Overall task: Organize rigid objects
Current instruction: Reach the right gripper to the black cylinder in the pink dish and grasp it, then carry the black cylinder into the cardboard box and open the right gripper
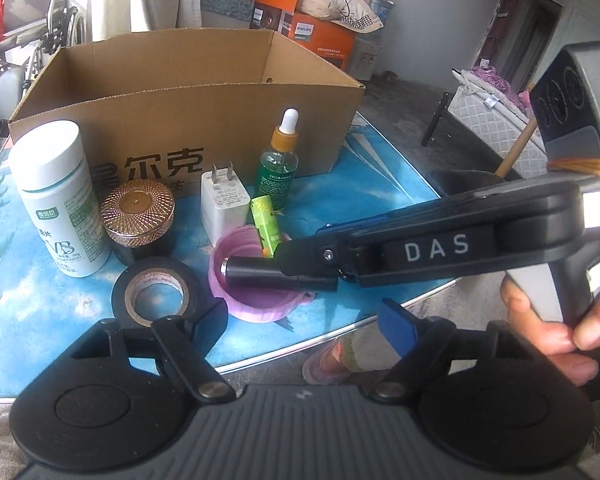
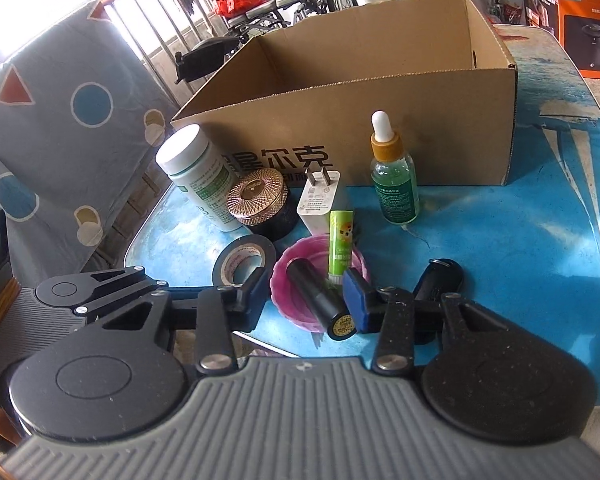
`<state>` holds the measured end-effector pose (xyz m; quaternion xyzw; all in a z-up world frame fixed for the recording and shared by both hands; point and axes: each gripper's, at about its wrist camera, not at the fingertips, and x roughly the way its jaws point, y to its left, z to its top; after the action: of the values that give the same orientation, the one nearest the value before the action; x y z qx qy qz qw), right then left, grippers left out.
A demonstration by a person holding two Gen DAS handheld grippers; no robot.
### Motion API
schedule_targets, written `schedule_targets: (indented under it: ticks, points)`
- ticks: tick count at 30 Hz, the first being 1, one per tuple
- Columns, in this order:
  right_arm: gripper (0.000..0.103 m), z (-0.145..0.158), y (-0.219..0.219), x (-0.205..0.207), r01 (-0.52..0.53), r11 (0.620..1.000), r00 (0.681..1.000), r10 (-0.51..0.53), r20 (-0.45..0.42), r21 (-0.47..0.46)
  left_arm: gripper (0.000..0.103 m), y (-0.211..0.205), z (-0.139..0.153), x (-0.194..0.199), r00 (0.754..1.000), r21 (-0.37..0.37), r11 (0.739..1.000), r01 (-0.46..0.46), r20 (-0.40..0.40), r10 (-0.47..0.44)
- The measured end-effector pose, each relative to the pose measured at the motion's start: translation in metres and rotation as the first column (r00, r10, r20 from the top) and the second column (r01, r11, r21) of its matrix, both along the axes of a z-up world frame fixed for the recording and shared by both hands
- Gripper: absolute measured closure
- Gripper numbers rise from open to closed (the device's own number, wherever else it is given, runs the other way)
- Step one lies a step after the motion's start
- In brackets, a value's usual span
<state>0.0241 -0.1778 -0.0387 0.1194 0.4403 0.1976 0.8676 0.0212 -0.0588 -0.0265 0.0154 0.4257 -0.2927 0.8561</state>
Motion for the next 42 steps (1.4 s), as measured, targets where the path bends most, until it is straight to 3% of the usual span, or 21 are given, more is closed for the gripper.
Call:
schedule_targets:
  ticks: [3, 9, 29, 42]
  points:
    - [0.075, -0.004, -0.001, 0.01, -0.029, 1.0, 0.999, 0.029, -0.043, -0.004, 0.035, -0.004, -0.003, 0.007, 1.0, 0.002, 1.0, 0.008, -0.02, -0.008]
    - [0.08, -0.011, 0.0, 0.028, -0.067, 0.998, 0.99, 0.065, -0.125, -0.011, 0.045, -0.006, -0.007, 0.018, 0.999, -0.009, 1.0, 0.016, -0.052, -0.016]
    - [0.082, -0.031, 0.001, 0.057, -0.113, 0.991, 0.938, 0.13, -0.321, 0.069, 0.042, -0.005, -0.013, 0.04, 0.992, -0.027, 1.0, 0.013, -0.126, -0.016]
    - [0.082, -0.032, -0.023, 0.054, 0.028, 0.971, 0.936, 0.058, -0.347, 0.238, 0.042, 0.007, -0.007, 0.044, 0.989, -0.082, 0.996, -0.03, -0.147, 0.018]
